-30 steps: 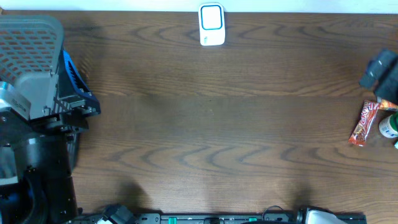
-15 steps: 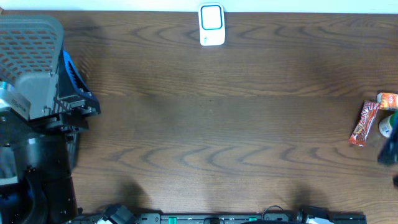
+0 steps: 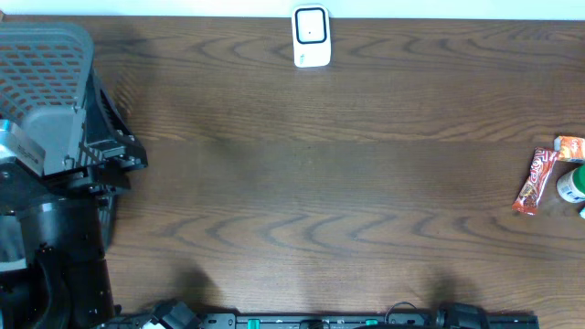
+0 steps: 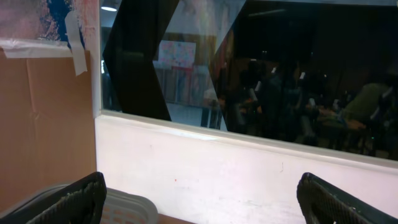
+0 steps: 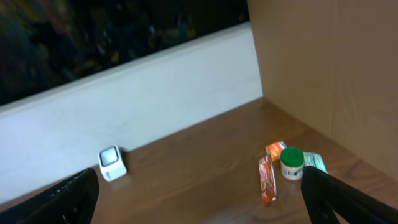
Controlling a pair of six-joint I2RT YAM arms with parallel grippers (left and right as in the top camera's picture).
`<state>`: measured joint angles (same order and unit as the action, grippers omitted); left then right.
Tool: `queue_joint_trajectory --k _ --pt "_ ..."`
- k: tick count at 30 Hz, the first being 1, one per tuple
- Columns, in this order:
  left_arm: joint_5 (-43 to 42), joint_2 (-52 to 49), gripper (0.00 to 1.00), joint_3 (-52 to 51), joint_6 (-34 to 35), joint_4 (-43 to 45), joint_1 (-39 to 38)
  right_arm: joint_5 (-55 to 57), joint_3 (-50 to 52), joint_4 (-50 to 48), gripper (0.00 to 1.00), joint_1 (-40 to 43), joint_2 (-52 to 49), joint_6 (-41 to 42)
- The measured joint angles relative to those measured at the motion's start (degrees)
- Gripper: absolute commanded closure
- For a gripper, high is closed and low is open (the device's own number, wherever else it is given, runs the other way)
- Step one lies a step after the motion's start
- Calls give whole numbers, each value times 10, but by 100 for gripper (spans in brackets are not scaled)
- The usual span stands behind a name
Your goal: Scan the item barcode
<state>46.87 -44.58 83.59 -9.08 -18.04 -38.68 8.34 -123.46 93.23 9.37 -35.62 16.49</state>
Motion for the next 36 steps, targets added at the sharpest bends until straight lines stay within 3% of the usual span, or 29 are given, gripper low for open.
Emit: queue_joint_trajectory --k 7,16,25,36 --pt "0 0 2 0 0 0 0 35 38 -7 1 -1 73 0" --pt "0 0 2 0 0 0 0 62 179 -91 1 -8 182 0" --pt "0 0 2 0 0 0 0 69 394 -271 1 -47 286 0" --pt "0 0 2 0 0 0 0 50 674 -563 1 -79 295 0"
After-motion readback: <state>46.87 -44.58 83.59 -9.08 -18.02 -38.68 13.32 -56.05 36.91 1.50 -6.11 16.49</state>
